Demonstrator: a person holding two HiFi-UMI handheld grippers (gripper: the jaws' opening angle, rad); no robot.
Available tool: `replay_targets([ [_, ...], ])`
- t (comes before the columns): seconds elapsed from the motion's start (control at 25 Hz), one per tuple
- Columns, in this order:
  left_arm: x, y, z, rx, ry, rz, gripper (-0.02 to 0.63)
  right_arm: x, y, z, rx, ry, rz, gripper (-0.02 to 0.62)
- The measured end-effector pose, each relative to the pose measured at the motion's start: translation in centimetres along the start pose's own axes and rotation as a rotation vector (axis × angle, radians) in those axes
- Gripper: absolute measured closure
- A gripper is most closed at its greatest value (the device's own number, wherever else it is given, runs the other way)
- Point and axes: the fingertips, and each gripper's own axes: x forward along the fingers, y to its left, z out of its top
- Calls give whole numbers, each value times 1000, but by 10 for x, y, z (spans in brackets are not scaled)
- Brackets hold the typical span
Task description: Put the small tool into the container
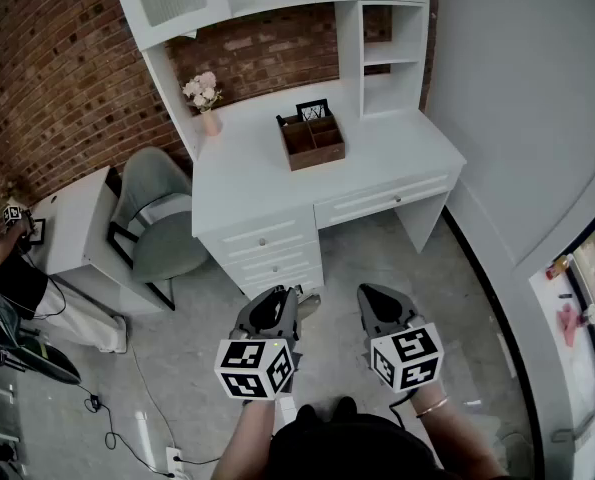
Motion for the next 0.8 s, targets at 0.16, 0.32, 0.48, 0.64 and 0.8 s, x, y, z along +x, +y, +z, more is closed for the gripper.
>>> replay_targets([
  [0.16, 5, -7, -2, 3, -2, 2, 534, -2, -5, -2, -6, -3, 10, 592],
  [0.32, 10, -10, -3, -2, -5, 10, 534, -4, -13, -4, 0, -10, 9, 592],
  [0.48, 14, -9, 1, -7, -10, 19, 534, -5, -24, -3, 16, -16, -1, 591],
  [0.64, 23, -2, 6, -6, -13, 29, 534, 3, -33, -1, 34, -17, -6, 591],
  [0.8, 40, 8, 10, -12, -16, 29, 534, 15, -46, 2, 40, -13, -36, 592],
])
